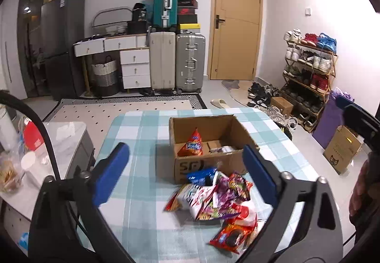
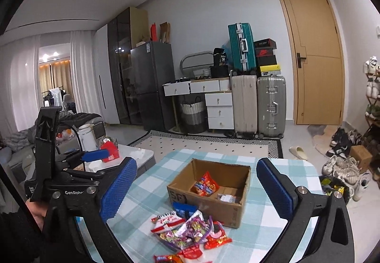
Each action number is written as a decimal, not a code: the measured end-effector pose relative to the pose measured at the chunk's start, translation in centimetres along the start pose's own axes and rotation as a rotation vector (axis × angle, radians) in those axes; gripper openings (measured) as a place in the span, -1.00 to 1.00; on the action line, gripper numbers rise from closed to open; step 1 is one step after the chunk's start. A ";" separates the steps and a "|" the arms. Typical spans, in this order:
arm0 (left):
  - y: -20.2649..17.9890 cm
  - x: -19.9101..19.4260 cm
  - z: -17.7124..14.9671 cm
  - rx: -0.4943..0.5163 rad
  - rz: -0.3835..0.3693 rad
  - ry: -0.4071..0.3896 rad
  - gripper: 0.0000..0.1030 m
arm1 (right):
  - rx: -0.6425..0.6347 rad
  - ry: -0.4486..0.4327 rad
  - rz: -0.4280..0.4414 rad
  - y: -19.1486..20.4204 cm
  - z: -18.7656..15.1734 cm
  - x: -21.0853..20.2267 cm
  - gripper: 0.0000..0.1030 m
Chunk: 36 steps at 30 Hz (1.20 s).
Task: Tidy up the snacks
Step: 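Move both tools back toward the remaining snack pile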
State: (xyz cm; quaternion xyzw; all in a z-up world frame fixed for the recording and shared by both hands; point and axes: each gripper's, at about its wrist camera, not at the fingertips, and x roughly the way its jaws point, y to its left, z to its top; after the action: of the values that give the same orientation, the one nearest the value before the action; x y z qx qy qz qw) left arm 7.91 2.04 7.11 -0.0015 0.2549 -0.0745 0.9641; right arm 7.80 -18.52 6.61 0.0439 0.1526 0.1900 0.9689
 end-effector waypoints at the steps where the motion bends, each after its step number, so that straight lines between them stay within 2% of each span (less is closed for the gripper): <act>1: 0.3 -0.5 -0.5 -0.013 0.001 -0.011 0.98 | 0.001 -0.006 0.003 0.0 -0.2 -0.4 0.99; 5: 1.0 -2.2 -2.7 -0.035 0.015 -0.039 0.98 | 0.010 -0.027 -0.008 0.3 -2.0 -2.3 0.99; 11: 1.6 -3.1 -6.5 -0.064 0.029 -0.056 0.98 | 0.025 -0.003 -0.022 0.2 -5.0 -2.9 0.99; 16: 1.9 -0.7 -9.6 -0.039 0.045 0.022 0.98 | 0.033 0.024 -0.036 0.0 -7.5 -2.3 0.99; 22: 2.0 1.7 -12.5 -0.050 0.031 0.060 0.98 | 0.047 0.060 -0.038 -0.4 -10.8 -1.9 0.99; 28: 1.0 3.0 -13.9 -0.031 0.035 0.075 0.98 | 0.089 0.096 -0.034 -1.0 -13.5 -1.8 0.99; 36: 0.3 4.5 -15.3 -0.036 0.022 0.112 0.98 | 0.143 0.188 -0.046 -1.8 -17.3 -0.7 0.99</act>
State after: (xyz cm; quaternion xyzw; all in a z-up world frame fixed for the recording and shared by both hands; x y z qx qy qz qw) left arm 4.30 2.26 -8.46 -0.0120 0.3098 -0.0593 0.9489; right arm 2.45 -20.03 -9.87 0.0911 0.2567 0.1595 0.9489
